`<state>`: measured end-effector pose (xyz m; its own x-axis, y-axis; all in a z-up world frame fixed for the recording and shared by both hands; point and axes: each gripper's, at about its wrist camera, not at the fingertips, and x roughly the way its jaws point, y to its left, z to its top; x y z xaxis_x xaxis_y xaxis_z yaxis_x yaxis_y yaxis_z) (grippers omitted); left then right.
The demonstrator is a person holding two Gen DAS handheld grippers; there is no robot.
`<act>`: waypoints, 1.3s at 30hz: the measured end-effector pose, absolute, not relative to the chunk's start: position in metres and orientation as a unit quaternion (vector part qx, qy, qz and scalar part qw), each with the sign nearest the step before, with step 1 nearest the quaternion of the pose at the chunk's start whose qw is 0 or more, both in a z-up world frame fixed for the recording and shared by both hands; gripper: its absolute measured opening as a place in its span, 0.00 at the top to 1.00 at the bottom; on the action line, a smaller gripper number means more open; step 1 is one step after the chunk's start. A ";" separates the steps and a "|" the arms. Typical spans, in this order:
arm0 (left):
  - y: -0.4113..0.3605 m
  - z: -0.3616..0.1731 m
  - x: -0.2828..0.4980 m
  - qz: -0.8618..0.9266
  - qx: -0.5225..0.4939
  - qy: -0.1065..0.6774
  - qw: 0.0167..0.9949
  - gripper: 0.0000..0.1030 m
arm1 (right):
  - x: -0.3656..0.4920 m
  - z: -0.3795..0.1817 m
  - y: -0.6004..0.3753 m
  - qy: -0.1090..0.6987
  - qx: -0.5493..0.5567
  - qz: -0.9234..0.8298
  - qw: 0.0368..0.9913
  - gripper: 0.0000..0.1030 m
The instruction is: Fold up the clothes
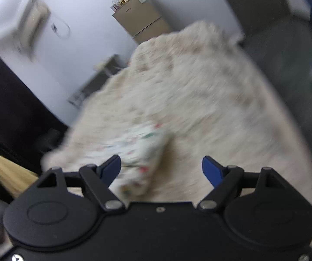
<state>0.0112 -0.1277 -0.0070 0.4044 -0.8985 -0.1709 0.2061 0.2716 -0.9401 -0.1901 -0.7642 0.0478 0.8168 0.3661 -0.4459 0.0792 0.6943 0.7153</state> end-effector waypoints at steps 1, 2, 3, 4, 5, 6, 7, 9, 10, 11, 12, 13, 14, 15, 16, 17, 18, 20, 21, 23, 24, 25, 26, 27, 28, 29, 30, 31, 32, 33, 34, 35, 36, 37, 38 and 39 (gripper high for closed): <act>-0.123 -0.003 0.011 -0.397 -0.468 0.359 0.703 0.84 | -0.188 0.042 -0.762 0.297 0.394 0.101 0.864 0.22; -0.118 0.001 0.011 -0.401 -0.479 0.337 0.704 0.84 | -0.185 0.036 -0.758 0.309 0.397 0.115 0.856 0.23; -0.116 0.003 0.012 -0.400 -0.477 0.333 0.709 0.84 | -0.181 0.032 -0.751 0.319 0.393 0.123 0.854 0.24; -0.119 0.007 0.013 -0.383 -0.443 0.349 0.731 0.84 | -0.177 0.028 -0.745 0.327 0.388 0.129 0.852 0.28; -0.123 0.012 0.015 -0.363 -0.403 0.367 0.756 0.83 | -0.172 0.026 -0.739 0.337 0.383 0.138 0.849 0.33; -0.127 0.014 0.017 -0.348 -0.377 0.384 0.767 0.78 | -0.172 0.024 -0.733 0.343 0.378 0.145 0.848 0.34; -0.129 0.015 0.018 -0.333 -0.359 0.400 0.775 0.72 | -0.173 0.022 -0.728 0.349 0.373 0.151 0.846 0.41; -0.129 0.038 0.007 -0.284 -0.307 0.380 0.825 0.66 | -0.179 0.024 -0.723 0.352 0.365 0.159 0.847 0.57; -0.129 0.050 0.001 -0.258 -0.280 0.367 0.849 0.57 | -0.183 0.025 -0.722 0.351 0.368 0.170 0.844 0.63; -0.133 0.068 -0.008 -0.263 -0.251 0.347 0.864 0.55 | -0.185 0.026 -0.722 0.350 0.374 0.178 0.840 0.63; -0.139 0.086 -0.018 -0.272 -0.222 0.326 0.877 0.50 | -0.187 0.028 -0.722 0.348 0.381 0.187 0.836 0.64; -0.151 0.109 -0.030 -0.304 -0.194 0.307 0.881 0.43 | -0.188 0.029 -0.723 0.348 0.381 0.188 0.836 0.67; -0.162 0.122 -0.038 -0.320 -0.171 0.295 0.884 0.40 | -0.189 0.030 -0.724 0.349 0.384 0.187 0.834 0.68; -0.172 0.134 -0.045 -0.332 -0.150 0.284 0.887 0.35 | -0.188 0.030 -0.725 0.349 0.389 0.188 0.831 0.68; -0.189 0.149 -0.056 -0.337 -0.111 0.269 0.895 0.30 | -0.187 0.030 -0.726 0.350 0.395 0.188 0.829 0.68; -0.207 0.160 -0.064 -0.334 -0.076 0.265 0.901 0.30 | -0.188 0.030 -0.727 0.351 0.394 0.187 0.828 0.66; -0.219 0.163 -0.067 -0.332 -0.061 0.265 0.903 0.30 | -0.187 0.030 -0.728 0.351 0.395 0.187 0.828 0.66; -0.252 0.167 -0.070 -0.339 -0.025 0.275 0.899 0.29 | -0.185 0.030 -0.732 0.347 0.396 0.183 0.830 0.64; -0.261 0.165 -0.070 -0.345 -0.018 0.280 0.896 0.28 | -0.185 0.032 -0.732 0.346 0.387 0.175 0.836 0.63; -0.295 0.162 -0.061 -0.357 0.013 0.301 0.884 0.28 | -0.185 0.035 -0.732 0.345 0.369 0.161 0.848 0.56; -0.305 0.162 -0.057 -0.359 0.022 0.306 0.881 0.28 | -0.184 0.036 -0.731 0.345 0.364 0.158 0.850 0.56; -0.333 0.164 -0.048 -0.364 0.042 0.320 0.874 0.27 | -0.184 0.036 -0.727 0.352 0.359 0.160 0.849 0.55; -0.352 0.167 -0.044 -0.367 0.055 0.328 0.869 0.27 | -0.185 0.036 -0.722 0.359 0.355 0.164 0.848 0.54; -0.365 0.169 -0.045 -0.372 0.062 0.333 0.864 0.27 | -0.185 0.035 -0.719 0.361 0.353 0.167 0.847 0.54; -0.389 0.172 -0.042 -0.390 0.066 0.344 0.852 0.27 | -0.189 0.033 -0.712 0.362 0.353 0.172 0.846 0.54; -0.409 0.173 -0.039 -0.406 0.062 0.357 0.839 0.27 | -0.194 0.031 -0.705 0.362 0.352 0.177 0.845 0.54; -0.428 0.174 -0.035 -0.421 0.057 0.370 0.826 0.27 | -0.197 0.030 -0.703 0.360 0.352 0.179 0.845 0.54; -0.454 0.175 -0.033 -0.433 0.062 0.381 0.814 0.27 | -0.204 0.029 -0.699 0.353 0.355 0.182 0.846 0.54; -0.480 0.174 -0.034 -0.441 0.083 0.389 0.804 0.27 | -0.212 0.027 -0.694 0.343 0.360 0.190 0.846 0.55; -0.506 0.173 -0.036 -0.448 0.106 0.396 0.794 0.27 | -0.216 0.027 -0.692 0.339 0.361 0.194 0.847 0.55; -0.524 0.170 -0.038 -0.451 0.128 0.398 0.788 0.27 | -0.224 0.028 -0.688 0.331 0.357 0.201 0.850 0.56; -0.540 0.166 -0.040 -0.453 0.149 0.400 0.783 0.27 | -0.232 0.029 -0.684 0.323 0.347 0.207 0.855 0.58; -0.552 0.162 -0.042 -0.454 0.165 0.404 0.777 0.28 | -0.236 0.030 -0.681 0.321 0.341 0.211 0.858 0.59; -0.563 0.157 -0.044 -0.454 0.180 0.408 0.771 0.28 | -0.241 0.033 -0.679 0.316 0.330 0.214 0.864 0.59; -0.568 0.156 -0.043 -0.457 0.185 0.412 0.766 0.29 | -0.246 0.035 -0.677 0.310 0.318 0.217 0.869 0.60; -0.571 0.155 -0.041 -0.460 0.189 0.416 0.761 0.33 | -0.251 0.037 -0.675 0.305 0.306 0.219 0.875 0.60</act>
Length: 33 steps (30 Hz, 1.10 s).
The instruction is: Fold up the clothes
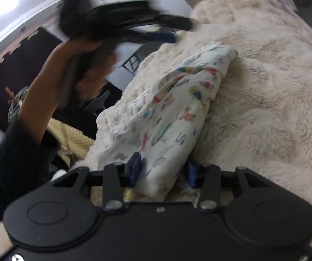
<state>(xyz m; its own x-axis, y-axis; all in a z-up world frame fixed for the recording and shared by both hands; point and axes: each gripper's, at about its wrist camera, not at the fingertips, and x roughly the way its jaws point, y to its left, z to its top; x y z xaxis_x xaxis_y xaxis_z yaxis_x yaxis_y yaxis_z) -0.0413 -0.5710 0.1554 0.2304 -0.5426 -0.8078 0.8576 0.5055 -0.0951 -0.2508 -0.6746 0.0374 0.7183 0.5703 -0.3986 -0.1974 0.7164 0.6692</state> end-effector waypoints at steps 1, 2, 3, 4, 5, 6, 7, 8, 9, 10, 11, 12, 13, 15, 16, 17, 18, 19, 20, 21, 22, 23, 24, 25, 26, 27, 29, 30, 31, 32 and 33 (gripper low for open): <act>-0.574 0.155 -0.040 -0.463 0.193 0.420 0.756 0.36 | -0.255 0.039 -0.672 0.297 0.292 0.224 0.881 0.61; -0.577 0.154 -0.038 -0.465 0.197 0.424 0.752 0.37 | -0.258 0.040 -0.672 0.292 0.282 0.227 0.885 0.62; -0.581 0.154 -0.037 -0.468 0.200 0.428 0.747 0.43 | -0.260 0.041 -0.671 0.288 0.274 0.230 0.888 0.62; -0.584 0.153 -0.036 -0.471 0.204 0.432 0.742 0.48 | -0.265 0.042 -0.671 0.280 0.261 0.233 0.894 0.62; -0.587 0.153 -0.034 -0.474 0.208 0.435 0.737 0.51 | -0.268 0.042 -0.671 0.276 0.255 0.234 0.897 0.62; -0.590 0.152 -0.033 -0.476 0.212 0.439 0.732 0.56 | -0.269 0.042 -0.670 0.273 0.252 0.235 0.898 0.62; -0.594 0.152 -0.032 -0.479 0.215 0.443 0.727 0.61 | -0.272 0.042 -0.671 0.269 0.250 0.239 0.899 0.62; -0.593 0.154 -0.031 -0.483 0.214 0.447 0.721 0.62 | -0.274 0.042 -0.674 0.266 0.250 0.243 0.899 0.62; -0.591 0.156 -0.030 -0.488 0.211 0.452 0.716 0.63 | -0.275 0.041 -0.676 0.265 0.251 0.245 0.898 0.62; -0.592 0.158 -0.027 -0.498 0.208 0.463 0.703 0.66 | -0.277 0.040 -0.678 0.263 0.257 0.249 0.896 0.61; -0.592 0.159 -0.025 -0.502 0.206 0.469 0.697 0.67 | -0.279 0.040 -0.680 0.261 0.263 0.252 0.894 0.61; -0.592 0.160 -0.024 -0.506 0.205 0.472 0.692 0.71 | -0.281 0.040 -0.681 0.261 0.265 0.254 0.893 0.61; -0.593 0.162 -0.022 -0.512 0.203 0.479 0.684 0.78 | -0.282 0.040 -0.683 0.259 0.264 0.255 0.893 0.61; -0.596 0.166 -0.023 -0.515 0.207 0.483 0.677 0.99 | -0.284 0.043 -0.686 0.257 0.261 0.257 0.894 0.61; -0.597 0.168 -0.025 -0.516 0.211 0.482 0.676 0.99 | -0.285 0.044 -0.687 0.257 0.261 0.257 0.894 0.61; -0.598 0.170 -0.029 -0.514 0.220 0.476 0.679 0.99 | -0.286 0.046 -0.687 0.258 0.261 0.257 0.894 0.61; -0.600 0.172 -0.032 -0.512 0.225 0.472 0.681 0.99 | -0.286 0.047 -0.687 0.258 0.261 0.257 0.894 0.62; -0.601 0.172 -0.034 -0.509 0.230 0.465 0.687 0.99 | -0.286 0.047 -0.687 0.259 0.256 0.254 0.896 0.68; -0.602 0.172 -0.037 -0.504 0.235 0.457 0.694 1.00 | -0.286 0.047 -0.685 0.260 0.255 0.252 0.897 0.76; -0.604 0.171 -0.040 -0.500 0.241 0.449 0.700 1.00 | -0.285 0.047 -0.683 0.261 0.255 0.250 0.897 0.80; -0.605 0.171 -0.041 -0.494 0.238 0.440 0.711 1.00 | -0.284 0.046 -0.683 0.263 0.261 0.254 0.893 0.91; -0.605 0.172 -0.041 -0.484 0.233 0.426 0.728 1.00 | -0.284 0.045 -0.684 0.265 0.269 0.259 0.889 0.91; -0.604 0.172 -0.040 -0.478 0.223 0.420 0.738 1.00 | -0.284 0.044 -0.684 0.266 0.272 0.260 0.888 0.91; -0.603 0.171 -0.039 -0.473 0.213 0.414 0.748 1.00 | -0.285 0.044 -0.682 0.266 0.268 0.258 0.889 0.92; -0.603 0.170 -0.039 -0.468 0.211 0.410 0.754 1.00 | -0.287 0.045 -0.681 0.267 0.260 0.256 0.892 0.92; -0.604 0.168 -0.039 -0.463 0.211 0.405 0.759 1.00 | -0.288 0.046 -0.680 0.267 0.258 0.257 0.892 0.93; -0.607 0.162 -0.037 -0.453 0.203 0.400 0.770 1.00 | -0.290 0.047 -0.679 0.266 0.258 0.260 0.892 0.93; -0.608 0.161 -0.036 -0.449 0.200 0.399 0.774 1.00 | -0.291 0.048 -0.678 0.267 0.256 0.261 0.892 0.93; -0.609 0.159 -0.032 -0.442 0.191 0.400 0.780 1.00 | -0.291 0.048 -0.677 0.268 0.254 0.263 0.891 0.93; -0.610 0.158 -0.026 -0.432 0.176 0.401 0.788 1.00 | -0.293 0.049 -0.676 0.268 0.252 0.265 0.891 0.94; -0.610 0.158 -0.024 -0.431 0.171 0.402 0.790 1.00 | -0.295 0.049 -0.677 0.268 0.249 0.266 0.892 0.94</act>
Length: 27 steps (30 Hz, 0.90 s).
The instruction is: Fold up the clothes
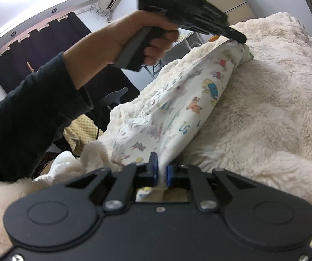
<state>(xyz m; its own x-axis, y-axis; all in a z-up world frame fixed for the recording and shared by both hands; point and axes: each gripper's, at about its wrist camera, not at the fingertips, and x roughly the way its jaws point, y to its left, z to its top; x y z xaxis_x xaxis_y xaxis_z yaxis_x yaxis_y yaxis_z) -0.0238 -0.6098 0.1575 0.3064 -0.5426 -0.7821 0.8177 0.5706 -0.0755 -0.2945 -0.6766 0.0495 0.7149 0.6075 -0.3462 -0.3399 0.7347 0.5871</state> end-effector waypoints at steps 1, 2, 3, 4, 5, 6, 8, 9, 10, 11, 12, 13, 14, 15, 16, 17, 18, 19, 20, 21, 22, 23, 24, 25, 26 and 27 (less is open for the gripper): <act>-0.609 0.158 -0.022 -0.418 0.166 0.391 0.803 1.00 | -0.295 0.050 -0.677 0.269 0.247 0.266 0.892 0.94; -0.608 0.159 -0.019 -0.403 0.161 0.377 0.818 1.00 | -0.296 0.049 -0.678 0.270 0.249 0.270 0.890 0.94; -0.607 0.160 -0.017 -0.395 0.157 0.370 0.826 1.00 | -0.296 0.049 -0.680 0.273 0.251 0.275 0.887 0.94; -0.605 0.160 -0.014 -0.399 0.141 0.377 0.824 1.00 | -0.296 0.048 -0.681 0.274 0.250 0.277 0.886 0.94; -0.602 0.161 -0.011 -0.405 0.123 0.386 0.819 1.00 | -0.297 0.048 -0.682 0.276 0.248 0.279 0.886 0.94; -0.602 0.162 -0.011 -0.409 0.122 0.387 0.818 1.00 | -0.297 0.047 -0.683 0.276 0.246 0.278 0.886 0.94; -0.605 0.170 -0.022 -0.414 0.135 0.384 0.814 0.98 | -0.296 0.047 -0.685 0.283 0.250 0.280 0.883 0.87; -0.606 0.171 -0.024 -0.417 0.138 0.390 0.809 0.82 | -0.294 0.047 -0.686 0.289 0.251 0.286 0.878 0.84; -0.610 0.173 -0.029 -0.423 0.148 0.401 0.799 0.60 | -0.294 0.048 -0.689 0.294 0.248 0.291 0.876 0.80; -0.614 0.175 -0.035 -0.430 0.160 0.412 0.787 0.50 | -0.295 0.049 -0.693 0.295 0.246 0.291 0.876 0.72; -0.618 0.177 -0.041 -0.436 0.171 0.423 0.776 0.44 | -0.295 0.050 -0.696 0.293 0.248 0.287 0.878 0.69; -0.624 0.181 -0.052 -0.440 0.196 0.425 0.766 0.44 | -0.296 0.051 -0.698 0.290 0.251 0.283 0.879 0.65; -0.625 0.184 -0.063 -0.438 0.211 0.419 0.767 0.44 | -0.296 0.052 -0.704 0.280 0.258 0.270 0.884 0.60; -0.625 0.187 -0.073 -0.435 0.224 0.412 0.769 0.44 | -0.295 0.052 -0.709 0.274 0.265 0.260 0.887 0.57; -0.622 0.193 -0.089 -0.439 0.237 0.393 0.772 0.42 | -0.294 0.050 -0.719 0.261 0.287 0.243 0.889 0.52; -0.615 0.197 -0.108 -0.448 0.252 0.371 0.774 0.41 | -0.292 0.046 -0.734 0.248 0.325 0.226 0.884 0.50; -0.611 0.199 -0.116 -0.451 0.261 0.359 0.774 0.40 | -0.291 0.043 -0.743 0.241 0.347 0.219 0.879 0.50; -0.603 0.199 -0.132 -0.451 0.278 0.337 0.778 0.39 | -0.288 0.036 -0.757 0.232 0.383 0.211 0.869 0.50; -0.595 0.199 -0.147 -0.447 0.292 0.316 0.785 0.38 | -0.285 0.027 -0.776 0.222 0.427 0.200 0.854 0.50; -0.590 0.193 -0.156 -0.435 0.297 0.307 0.793 0.38 | -0.283 0.022 -0.786 0.217 0.449 0.189 0.846 0.50; -0.587 0.186 -0.165 -0.423 0.301 0.301 0.800 0.38 | -0.281 0.018 -0.795 0.214 0.468 0.178 0.839 0.50; -0.583 0.180 -0.173 -0.410 0.304 0.294 0.808 0.38 | -0.280 0.015 -0.802 0.210 0.480 0.169 0.835 0.50; -0.579 0.174 -0.182 -0.397 0.308 0.287 0.816 0.38 | -0.278 0.012 -0.809 0.206 0.491 0.159 0.831 0.50; -0.576 0.167 -0.190 -0.384 0.311 0.281 0.823 0.38 | -0.279 0.011 -0.812 0.204 0.494 0.155 0.830 0.50; -0.572 0.161 -0.199 -0.371 0.314 0.274 0.830 0.38 | -0.279 0.010 -0.813 0.203 0.496 0.152 0.830 0.50; -0.568 0.154 -0.208 -0.358 0.317 0.267 0.837 0.38 | -0.279 0.010 -0.815 0.201 0.497 0.149 0.831 0.50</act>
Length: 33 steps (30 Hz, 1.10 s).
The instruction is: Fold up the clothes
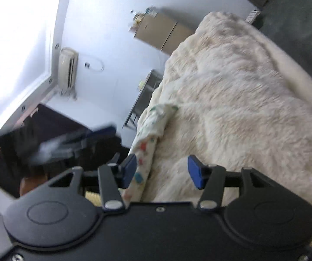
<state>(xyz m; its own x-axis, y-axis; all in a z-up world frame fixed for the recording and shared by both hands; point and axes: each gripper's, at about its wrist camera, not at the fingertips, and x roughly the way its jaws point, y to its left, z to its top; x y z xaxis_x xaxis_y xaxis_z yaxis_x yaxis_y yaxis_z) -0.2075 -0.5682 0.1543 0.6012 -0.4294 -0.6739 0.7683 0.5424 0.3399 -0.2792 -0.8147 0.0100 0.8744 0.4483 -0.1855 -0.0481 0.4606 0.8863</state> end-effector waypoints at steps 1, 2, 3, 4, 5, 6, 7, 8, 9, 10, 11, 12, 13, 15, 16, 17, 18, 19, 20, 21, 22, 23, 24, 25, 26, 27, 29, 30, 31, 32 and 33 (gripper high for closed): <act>-0.564 0.148 -0.216 -0.345 0.320 0.260 0.843 0.38 | -0.279 0.011 -0.815 0.200 0.495 0.146 0.833 0.50; -0.561 0.141 -0.225 -0.331 0.323 0.253 0.849 0.38 | -0.278 0.012 -0.814 0.202 0.491 0.142 0.836 0.49; -0.557 0.135 -0.233 -0.318 0.326 0.246 0.856 0.34 | -0.278 0.013 -0.814 0.203 0.489 0.141 0.836 0.49; -0.553 0.129 -0.242 -0.304 0.329 0.239 0.861 0.27 | -0.276 0.015 -0.812 0.205 0.485 0.140 0.838 0.49; -0.550 0.122 -0.250 -0.291 0.332 0.232 0.867 0.23 | -0.274 0.016 -0.811 0.208 0.481 0.139 0.841 0.49; -0.549 0.119 -0.259 -0.282 0.343 0.217 0.869 0.15 | -0.272 0.020 -0.808 0.208 0.478 0.139 0.842 0.49; -0.552 0.108 -0.281 -0.271 0.378 0.178 0.867 0.14 | -0.270 0.023 -0.806 0.208 0.476 0.139 0.843 0.49; -0.554 0.102 -0.291 -0.270 0.393 0.165 0.863 0.14 | -0.262 0.029 -0.805 0.209 0.468 0.140 0.847 0.49; -0.555 0.099 -0.296 -0.274 0.400 0.162 0.859 0.14 | -0.258 0.032 -0.805 0.211 0.464 0.141 0.849 0.48; -0.556 0.095 -0.309 -0.292 0.410 0.159 0.849 0.14 | -0.245 0.038 -0.804 0.218 0.450 0.141 0.855 0.48; -0.557 0.094 -0.316 -0.303 0.412 0.157 0.845 0.14 | -0.235 0.041 -0.803 0.224 0.441 0.146 0.856 0.48; -0.557 0.093 -0.319 -0.309 0.413 0.156 0.843 0.14 | -0.232 0.042 -0.803 0.227 0.439 0.149 0.857 0.48; -0.558 0.090 -0.324 -0.316 0.423 0.152 0.836 0.14 | -0.215 0.042 -0.801 0.238 0.431 0.162 0.855 0.48; -0.563 0.083 -0.326 -0.306 0.443 0.144 0.830 0.19 | -0.199 0.039 -0.800 0.249 0.434 0.169 0.849 0.48; -0.564 0.081 -0.324 -0.298 0.446 0.144 0.832 0.27 | -0.188 0.035 -0.799 0.257 0.440 0.173 0.843 0.48; -0.562 0.081 -0.320 -0.300 0.440 0.149 0.833 0.34 | -0.181 0.031 -0.798 0.262 0.446 0.180 0.837 0.48; -0.560 0.082 -0.317 -0.303 0.433 0.154 0.835 0.53 | -0.174 0.027 -0.798 0.267 0.452 0.187 0.830 0.49; -0.557 0.086 -0.313 -0.317 0.416 0.165 0.836 0.67 | -0.163 0.021 -0.797 0.270 0.470 0.204 0.815 0.50; -0.554 0.090 -0.312 -0.325 0.402 0.170 0.839 0.71 | -0.161 0.017 -0.796 0.270 0.477 0.212 0.809 0.52; -0.552 0.091 -0.312 -0.329 0.396 0.170 0.840 0.81 | -0.157 0.014 -0.795 0.269 0.490 0.223 0.799 0.53; -0.550 0.094 -0.313 -0.339 0.389 0.172 0.839 0.91 | -0.154 0.010 -0.794 0.269 0.506 0.236 0.785 0.58; -0.548 0.097 -0.314 -0.346 0.384 0.172 0.838 0.91 | -0.152 0.006 -0.793 0.271 0.514 0.240 0.778 0.61; -0.549 0.097 -0.315 -0.348 0.383 0.171 0.839 0.92 | -0.151 0.003 -0.791 0.274 0.520 0.243 0.772 0.62; -0.548 0.099 -0.316 -0.351 0.380 0.168 0.839 0.93 | -0.153 0.000 -0.788 0.281 0.521 0.246 0.768 0.63; -0.546 0.101 -0.318 -0.354 0.377 0.167 0.840 0.94 | -0.155 -0.001 -0.786 0.283 0.521 0.251 0.765 0.63; -0.544 0.101 -0.318 -0.356 0.374 0.167 0.840 0.94 | -0.157 -0.001 -0.784 0.282 0.521 0.256 0.764 0.63; -0.544 0.101 -0.319 -0.361 0.372 0.171 0.838 0.95 | -0.160 0.001 -0.781 0.280 0.522 0.272 0.758 0.70; -0.545 0.100 -0.315 -0.363 0.373 0.172 0.836 0.95 | -0.157 0.003 -0.779 0.283 0.515 0.265 0.764 0.75; -0.545 0.098 -0.315 -0.367 0.373 0.175 0.834 0.95 | -0.155 0.006 -0.778 0.286 0.508 0.257 0.771 0.85; -0.545 0.097 -0.315 -0.373 0.372 0.179 0.831 0.96 | -0.149 0.010 -0.778 0.290 0.498 0.241 0.781 0.91; -0.545 0.094 -0.309 -0.375 0.371 0.181 0.830 0.96 | -0.145 0.012 -0.778 0.290 0.494 0.232 0.786 0.92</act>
